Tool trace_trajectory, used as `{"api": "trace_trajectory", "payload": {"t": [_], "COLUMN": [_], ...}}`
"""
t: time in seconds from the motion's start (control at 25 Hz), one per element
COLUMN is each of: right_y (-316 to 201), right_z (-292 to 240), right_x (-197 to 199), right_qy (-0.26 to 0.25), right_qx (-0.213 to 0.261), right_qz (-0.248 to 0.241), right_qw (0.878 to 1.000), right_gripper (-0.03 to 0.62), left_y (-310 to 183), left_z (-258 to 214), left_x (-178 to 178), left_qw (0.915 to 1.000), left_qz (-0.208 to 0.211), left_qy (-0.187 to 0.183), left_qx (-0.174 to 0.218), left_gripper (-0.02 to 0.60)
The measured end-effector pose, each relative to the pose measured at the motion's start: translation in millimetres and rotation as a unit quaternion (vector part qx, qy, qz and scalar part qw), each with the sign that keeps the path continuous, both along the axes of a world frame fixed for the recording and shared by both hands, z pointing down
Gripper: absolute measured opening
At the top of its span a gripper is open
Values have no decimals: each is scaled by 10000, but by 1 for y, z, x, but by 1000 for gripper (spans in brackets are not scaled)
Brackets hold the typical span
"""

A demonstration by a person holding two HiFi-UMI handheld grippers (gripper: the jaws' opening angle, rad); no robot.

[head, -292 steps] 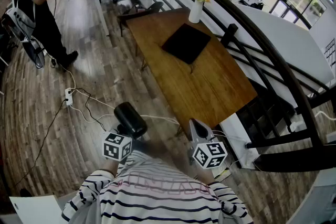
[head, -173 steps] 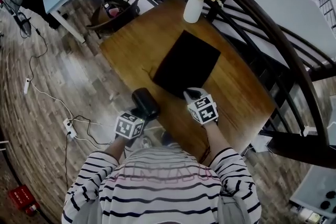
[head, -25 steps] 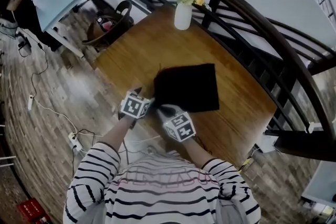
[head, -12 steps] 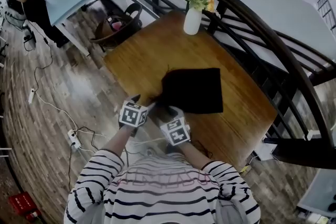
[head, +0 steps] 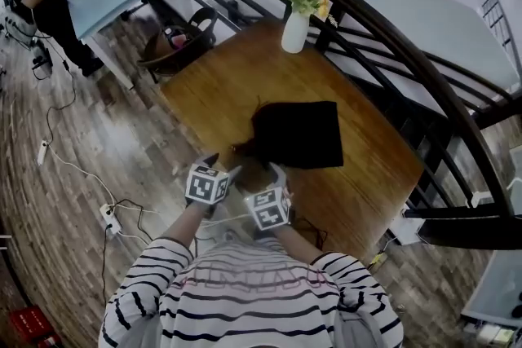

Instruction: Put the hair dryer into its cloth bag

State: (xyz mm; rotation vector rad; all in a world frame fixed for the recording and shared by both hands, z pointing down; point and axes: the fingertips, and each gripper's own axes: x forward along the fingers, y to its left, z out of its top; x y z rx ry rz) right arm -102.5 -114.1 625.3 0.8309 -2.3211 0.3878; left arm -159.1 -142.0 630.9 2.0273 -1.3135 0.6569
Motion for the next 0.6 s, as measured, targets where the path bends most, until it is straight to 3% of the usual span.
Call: {"api": "trace_trajectory", "payload": {"t": [0.16,0.28,0.6], "right_y": [10,16,20], "right_z": [-6,-19,-63], "right_x": [-1,3,34], "right_qy": [-205,-382,-999], "right_qx": [-107,-123,326], "right_qz": [104,224,927], "right_qw": [9997,9989,9901], "right_gripper": [431,390,156], "left_y": [11,18,35], "left_z": [-4,-14,-62], "left_x": [-1,0,5], "left_qw": [9999,9996,9948], "left_qz": [19,34,120], "left_qy": [101,222,480], "left_qx": [65,196,889], "left_gripper": [319,318,276]}}
